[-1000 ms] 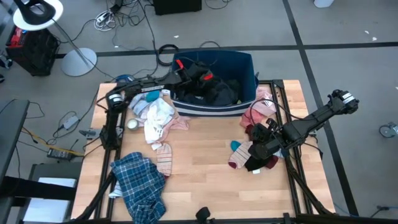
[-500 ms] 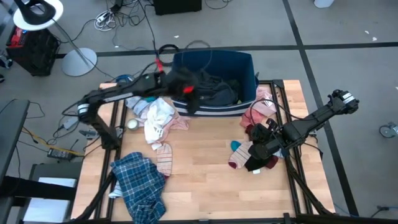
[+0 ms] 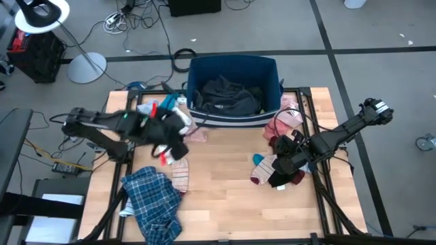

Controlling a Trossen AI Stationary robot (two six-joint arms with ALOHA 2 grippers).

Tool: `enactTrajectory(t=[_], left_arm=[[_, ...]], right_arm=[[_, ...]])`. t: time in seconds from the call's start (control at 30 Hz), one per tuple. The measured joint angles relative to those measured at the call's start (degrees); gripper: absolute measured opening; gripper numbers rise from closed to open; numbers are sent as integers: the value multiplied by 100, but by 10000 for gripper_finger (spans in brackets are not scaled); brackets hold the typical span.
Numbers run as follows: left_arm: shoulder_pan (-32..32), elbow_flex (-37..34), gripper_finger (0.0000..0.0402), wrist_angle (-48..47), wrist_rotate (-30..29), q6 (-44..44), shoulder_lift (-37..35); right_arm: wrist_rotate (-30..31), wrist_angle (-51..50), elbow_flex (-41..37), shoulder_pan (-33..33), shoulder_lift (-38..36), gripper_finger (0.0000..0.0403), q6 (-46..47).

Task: Sort clothes
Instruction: Put the blue patterned pants into the blue bin

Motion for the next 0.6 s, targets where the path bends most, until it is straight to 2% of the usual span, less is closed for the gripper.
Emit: enactTrajectory(t=[0.17,0.33,0.5,0.6], left_arm=[[-944,-487,151,-666,-41,-1594,-131],[-1714,-1229,151,-888,131,-2868,-146],[-2205,-2216,151,-798,597,-4020,-150],[-2454,-2887,151,-318,973,-4449,-257]], right_arm=[[-2,19,0,0,0,84,2],[0,55,0,0,0,84,2],[-2,168,0,0,0,84,3],[-3,226,0,0,0,84,2]])
